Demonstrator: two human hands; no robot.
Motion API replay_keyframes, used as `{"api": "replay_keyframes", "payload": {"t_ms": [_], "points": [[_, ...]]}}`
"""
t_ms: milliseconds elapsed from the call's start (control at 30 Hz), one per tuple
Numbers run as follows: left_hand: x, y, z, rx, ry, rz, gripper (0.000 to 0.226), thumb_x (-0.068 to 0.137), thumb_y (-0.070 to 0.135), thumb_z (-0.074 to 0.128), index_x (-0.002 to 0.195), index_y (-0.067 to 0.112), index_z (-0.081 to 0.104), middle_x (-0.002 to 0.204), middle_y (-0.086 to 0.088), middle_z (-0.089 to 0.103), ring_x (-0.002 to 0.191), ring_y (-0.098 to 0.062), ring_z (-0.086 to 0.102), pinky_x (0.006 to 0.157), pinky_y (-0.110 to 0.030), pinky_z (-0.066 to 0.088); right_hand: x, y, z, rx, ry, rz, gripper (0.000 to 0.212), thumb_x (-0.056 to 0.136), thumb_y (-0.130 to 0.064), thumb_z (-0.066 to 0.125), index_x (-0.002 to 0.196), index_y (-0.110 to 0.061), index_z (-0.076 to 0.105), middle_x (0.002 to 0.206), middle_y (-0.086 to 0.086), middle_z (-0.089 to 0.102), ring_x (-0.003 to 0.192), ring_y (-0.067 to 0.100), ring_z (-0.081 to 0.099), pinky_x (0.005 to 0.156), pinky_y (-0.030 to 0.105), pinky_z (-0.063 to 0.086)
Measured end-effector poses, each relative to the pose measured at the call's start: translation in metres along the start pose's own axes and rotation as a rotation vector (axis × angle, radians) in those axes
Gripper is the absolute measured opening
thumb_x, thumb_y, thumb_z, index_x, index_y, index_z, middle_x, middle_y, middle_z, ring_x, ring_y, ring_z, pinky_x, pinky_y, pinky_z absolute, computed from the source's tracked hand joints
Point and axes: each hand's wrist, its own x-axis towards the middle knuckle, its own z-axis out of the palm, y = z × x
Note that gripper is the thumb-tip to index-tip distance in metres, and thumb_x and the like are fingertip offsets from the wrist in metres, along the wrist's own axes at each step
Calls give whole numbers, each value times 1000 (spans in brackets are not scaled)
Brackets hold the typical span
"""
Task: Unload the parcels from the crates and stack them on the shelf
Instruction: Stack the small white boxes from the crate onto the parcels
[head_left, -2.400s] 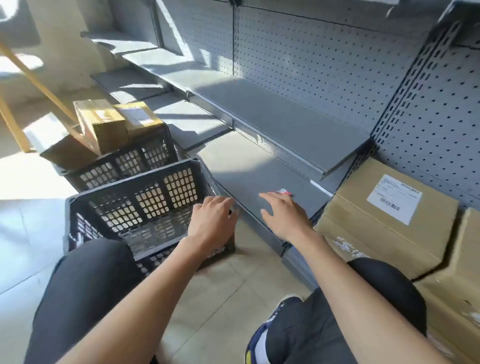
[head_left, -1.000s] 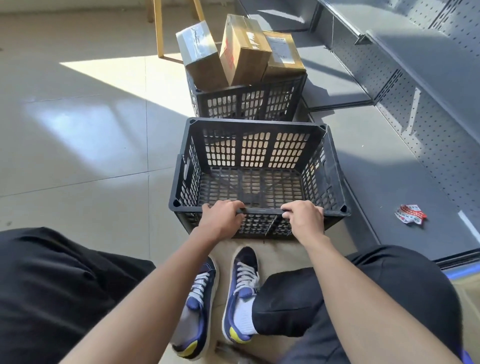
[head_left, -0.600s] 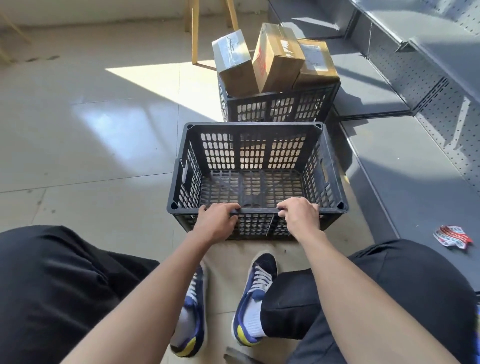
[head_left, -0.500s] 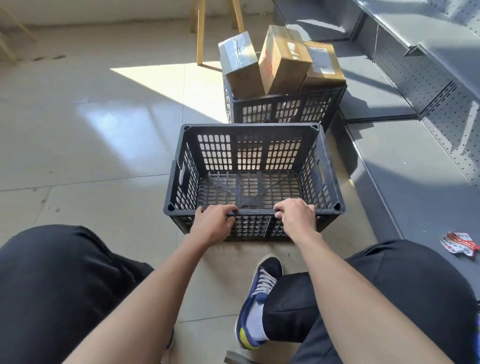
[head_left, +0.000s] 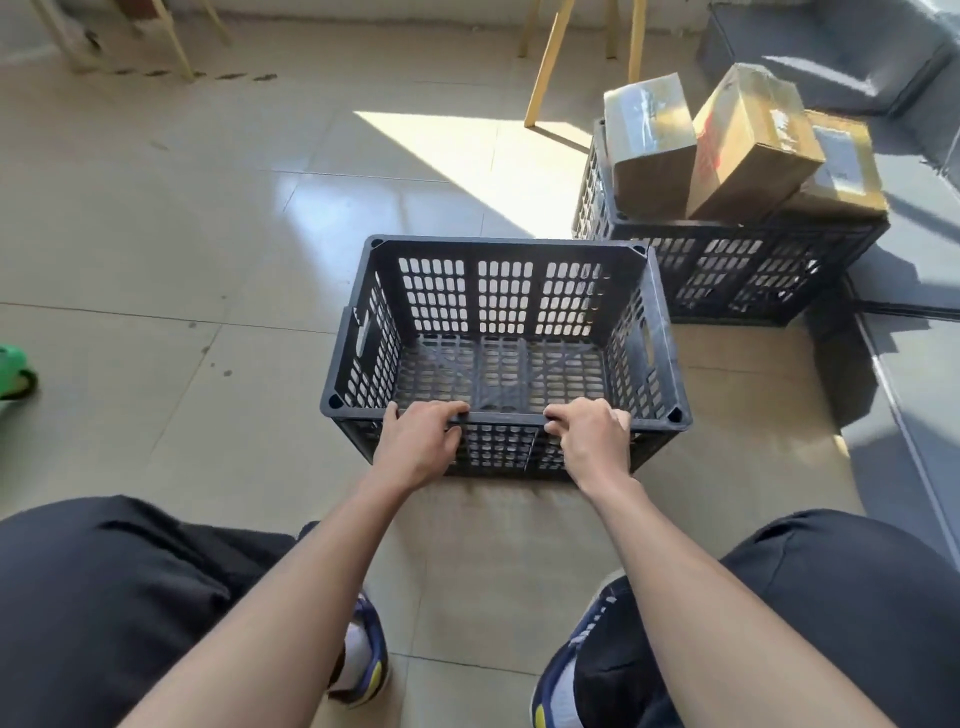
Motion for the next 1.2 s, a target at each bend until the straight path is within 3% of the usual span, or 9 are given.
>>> {"api": "replay_keyframes", "payload": {"t_ms": [233,500,667,867,1200], "points": [[1,-70,-23,4,93,-89,39,99,29,51,137,35,56,140,11,60,133,-16,48,120,-60,19,27,-68,37,69,33,-150,10,94,-26,70,96,-30,79,99,-8,74,98,20,57,91,41,33],[10,-127,-52,77,158,-214,34,99,31,51,132,30,57,129,4,64,125,-23,52,116,-62,23,54,-137,70,129,-23,-245,13,96,-24,67,98,-28,79,101,-6,74,100,22,57,97,45,32],[13,-140,-59,106,169,-241,37,99,34,51,135,28,55,134,2,60,130,-24,46,115,-61,25,65,-158,77,113,-46,-265,16,98,-24,64,104,-28,78,103,-6,72,101,21,54,95,41,30],[17,-119,-61,119,157,-214,38,100,35,48,137,27,54,138,2,58,133,-24,44,115,-60,26,61,-153,61,53,-88,-330,31,100,-30,60,131,-30,66,126,-3,67,119,23,53,102,42,30],[35,1,-60,122,138,29,44,102,35,47,144,24,50,140,-2,58,132,-27,47,111,-54,34,41,-66,-42,20,59,-162,36,99,-27,60,134,-28,63,131,-2,66,123,24,55,103,43,37]]}}
